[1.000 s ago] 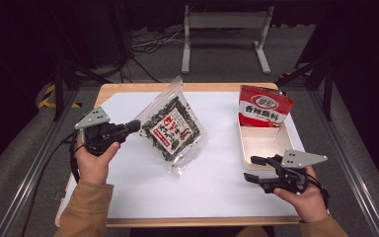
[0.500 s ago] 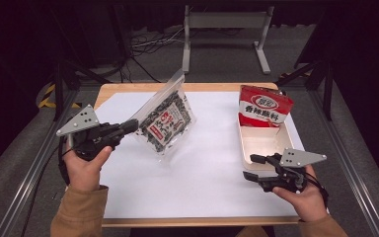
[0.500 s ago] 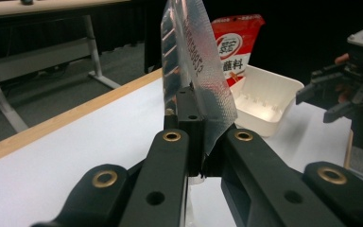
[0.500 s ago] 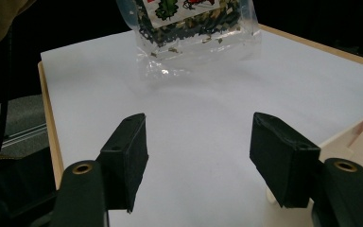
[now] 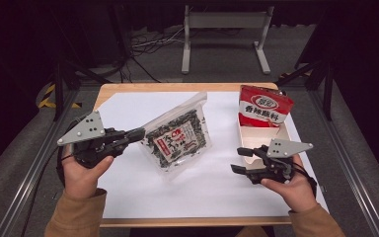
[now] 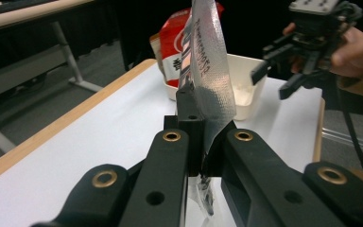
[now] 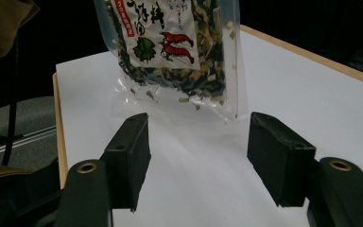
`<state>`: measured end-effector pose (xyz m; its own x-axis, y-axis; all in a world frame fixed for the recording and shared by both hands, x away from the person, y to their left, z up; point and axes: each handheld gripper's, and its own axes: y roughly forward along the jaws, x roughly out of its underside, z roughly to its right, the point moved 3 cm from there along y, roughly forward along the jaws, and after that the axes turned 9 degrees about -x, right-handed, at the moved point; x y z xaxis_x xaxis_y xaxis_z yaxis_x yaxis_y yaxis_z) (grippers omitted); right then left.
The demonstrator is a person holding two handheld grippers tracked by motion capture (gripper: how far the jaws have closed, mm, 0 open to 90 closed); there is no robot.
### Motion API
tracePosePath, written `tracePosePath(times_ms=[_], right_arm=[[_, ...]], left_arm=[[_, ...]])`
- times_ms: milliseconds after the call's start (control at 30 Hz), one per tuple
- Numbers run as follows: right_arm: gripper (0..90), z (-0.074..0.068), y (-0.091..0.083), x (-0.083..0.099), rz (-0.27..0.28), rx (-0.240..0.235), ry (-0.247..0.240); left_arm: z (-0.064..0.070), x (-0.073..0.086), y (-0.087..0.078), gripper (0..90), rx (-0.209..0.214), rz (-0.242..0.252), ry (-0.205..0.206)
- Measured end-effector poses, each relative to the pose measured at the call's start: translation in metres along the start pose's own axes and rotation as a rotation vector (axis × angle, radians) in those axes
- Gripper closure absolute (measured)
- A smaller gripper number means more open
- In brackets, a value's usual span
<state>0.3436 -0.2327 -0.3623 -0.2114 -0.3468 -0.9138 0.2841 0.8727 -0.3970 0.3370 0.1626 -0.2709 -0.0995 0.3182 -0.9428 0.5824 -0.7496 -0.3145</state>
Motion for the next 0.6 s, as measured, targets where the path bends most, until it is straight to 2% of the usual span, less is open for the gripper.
tracePosePath(times_ms=[100,333,467,500,533,567,600], right_arm=[[35.2,0.004,0.011,-0.011,-0.020,0.004,-0.026],[31.2,0.010,0.027,-0.028,-0.043,-0.018,-0.045],[30.2,0.006,0.033,-0.037,-0.044,-0.048,-0.056],[29.9,0.002,0.037,-0.043,-0.040,-0.071,-0.065],[29.9,0.002,0.037,-0.043,-0.040,-0.071,-0.065],[29.9,-0.002,0.041,-0.047,-0.032,-0.093,-0.074],[29.9,-0.002,0.041,-0.047,-0.032,-0.093,-0.074]], left_arm=[[0.004,-0.002,-0.001,89.3,0.029,0.006,0.024],[0.010,-0.005,-0.002,89.3,0.078,0.010,0.066],[0.014,-0.006,-0.002,89.3,0.108,0.012,0.079],[0.015,-0.006,-0.001,89.3,0.139,0.027,0.094],[0.015,-0.006,-0.001,89.3,0.139,0.027,0.094],[0.015,-0.006,0.000,89.3,0.155,0.032,0.090],[0.015,-0.006,0.000,89.3,0.166,0.035,0.088]])
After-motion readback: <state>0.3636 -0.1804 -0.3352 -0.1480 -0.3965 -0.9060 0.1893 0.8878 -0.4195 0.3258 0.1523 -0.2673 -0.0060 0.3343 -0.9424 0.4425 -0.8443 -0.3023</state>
